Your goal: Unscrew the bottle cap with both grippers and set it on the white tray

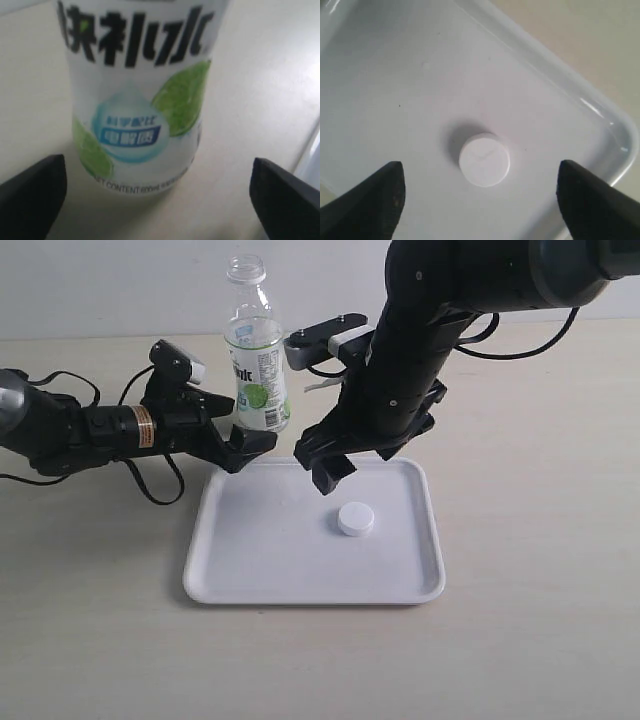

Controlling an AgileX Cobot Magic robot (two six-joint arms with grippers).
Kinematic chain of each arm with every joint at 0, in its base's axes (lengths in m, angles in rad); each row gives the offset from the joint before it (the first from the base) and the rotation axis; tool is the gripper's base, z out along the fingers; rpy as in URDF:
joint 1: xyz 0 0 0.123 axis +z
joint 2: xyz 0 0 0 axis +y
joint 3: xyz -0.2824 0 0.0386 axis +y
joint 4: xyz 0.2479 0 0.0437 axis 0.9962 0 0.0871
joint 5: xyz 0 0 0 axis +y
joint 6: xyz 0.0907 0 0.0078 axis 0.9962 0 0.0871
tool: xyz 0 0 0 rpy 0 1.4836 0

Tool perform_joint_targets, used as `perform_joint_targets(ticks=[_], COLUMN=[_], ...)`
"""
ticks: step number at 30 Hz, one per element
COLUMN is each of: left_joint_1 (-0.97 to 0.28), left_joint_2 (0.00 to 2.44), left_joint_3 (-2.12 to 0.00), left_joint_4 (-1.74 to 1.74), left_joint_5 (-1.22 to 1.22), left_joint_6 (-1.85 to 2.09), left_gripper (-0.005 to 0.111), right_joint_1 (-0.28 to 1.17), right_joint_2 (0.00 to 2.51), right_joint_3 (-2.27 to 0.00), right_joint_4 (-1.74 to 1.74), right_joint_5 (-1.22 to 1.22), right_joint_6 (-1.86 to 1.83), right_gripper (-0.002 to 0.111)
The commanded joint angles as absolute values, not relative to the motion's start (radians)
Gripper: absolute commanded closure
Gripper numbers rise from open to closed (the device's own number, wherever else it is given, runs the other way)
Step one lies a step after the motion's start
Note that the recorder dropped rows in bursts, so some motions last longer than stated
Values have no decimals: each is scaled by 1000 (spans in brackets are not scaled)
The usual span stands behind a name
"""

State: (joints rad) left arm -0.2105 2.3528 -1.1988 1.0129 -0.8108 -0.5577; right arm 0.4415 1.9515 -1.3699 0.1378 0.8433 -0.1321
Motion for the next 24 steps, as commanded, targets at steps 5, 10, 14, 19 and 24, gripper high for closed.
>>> perform_joint_targets(ticks=[5, 10, 14, 19, 24], left_joint_1=[-189, -169, -169, -169, -169], left_joint_2=[2254, 2121, 2044, 1999, 1950], left_joint_3=[-1098, -1000, -939, -800, -684], left_joint_4=[1013, 1014, 1003, 764, 509], left_joint_5=[-764, -778, -832, -946, -993], left_joint_6=[-553, -543, -543, -360, -194], left_gripper=[22, 75, 107, 107, 107], right_joint_1=[442, 442, 442, 442, 442], right_joint_2=[1941, 1941, 1941, 1886, 1763], right_joint_3=[-1365, -1365, -1358, -1213, -1063], right_joint_4=[116, 116, 114, 116, 121], right_joint_5=[843, 841, 793, 576, 436], right_joint_6=[-153, -155, -155, -155, -154], right_gripper=[30, 31, 54, 105, 108])
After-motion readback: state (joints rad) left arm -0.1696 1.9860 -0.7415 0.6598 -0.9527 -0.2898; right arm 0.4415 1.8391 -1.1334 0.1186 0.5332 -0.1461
